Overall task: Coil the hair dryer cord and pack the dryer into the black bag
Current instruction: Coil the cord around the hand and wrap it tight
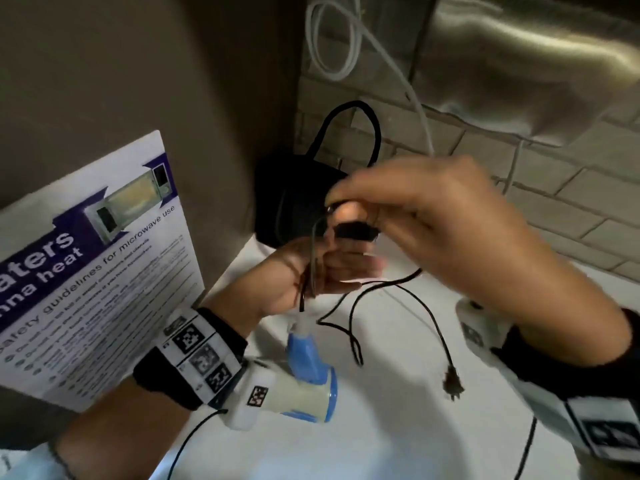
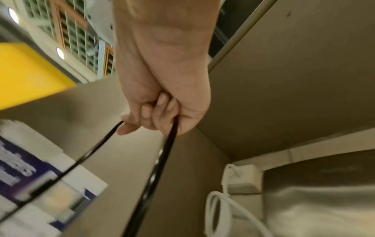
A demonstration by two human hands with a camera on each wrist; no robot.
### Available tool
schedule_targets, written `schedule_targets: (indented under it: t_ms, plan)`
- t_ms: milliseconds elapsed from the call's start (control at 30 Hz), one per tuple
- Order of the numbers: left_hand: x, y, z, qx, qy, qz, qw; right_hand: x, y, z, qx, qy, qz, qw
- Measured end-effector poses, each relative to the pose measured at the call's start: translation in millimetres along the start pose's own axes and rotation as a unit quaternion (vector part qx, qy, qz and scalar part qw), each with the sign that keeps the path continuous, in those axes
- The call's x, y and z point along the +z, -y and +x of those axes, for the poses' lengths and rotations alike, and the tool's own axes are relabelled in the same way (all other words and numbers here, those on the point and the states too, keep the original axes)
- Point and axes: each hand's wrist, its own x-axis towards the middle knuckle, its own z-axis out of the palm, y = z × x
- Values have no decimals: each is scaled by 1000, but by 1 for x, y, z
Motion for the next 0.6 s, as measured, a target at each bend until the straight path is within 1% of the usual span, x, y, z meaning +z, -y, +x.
schedule_targets:
  t_ms: [67, 167, 200, 300, 367, 433, 467, 500, 533, 567, 600]
  plan:
    - [-3, -4, -1, -39, 25, -34, 998, -3, -29, 17, 37, -61, -18, 997]
    - [-8, -9, -9, -49, 74, -73, 993, 11, -71, 32, 83, -91, -37, 992]
    - [-10, -9, -12, -51, 89, -84, 991, 18, -84, 34, 104, -89, -39, 990]
    - [-8, -8, -20, -49, 151, -96, 983, 54, -106, 38, 152, -54, -39, 986]
    - [-4, -10, -23, -51, 175, -93, 979, 81, -114, 33, 171, -11, -47, 984]
    - [-1, -11, -25, -46, 180, -89, 979, 100, -115, 24, 184, 25, -48, 982]
    - [0, -12, -26, -37, 179, -84, 980, 112, -115, 20, 190, 66, -46, 978]
    - [0, -13, -27, -25, 181, -74, 980, 127, -115, 11, 218, 125, -55, 966]
    - [0, -13, -27, -11, 181, -64, 981, 142, -108, 13, 288, 123, -131, 940]
    - [0, -13, -27, 3, 176, -53, 983, 144, -100, 9, 366, 208, -144, 896]
    - [1, -13, -27, 18, 167, -45, 985, 156, -98, 1, 411, 112, -215, 879]
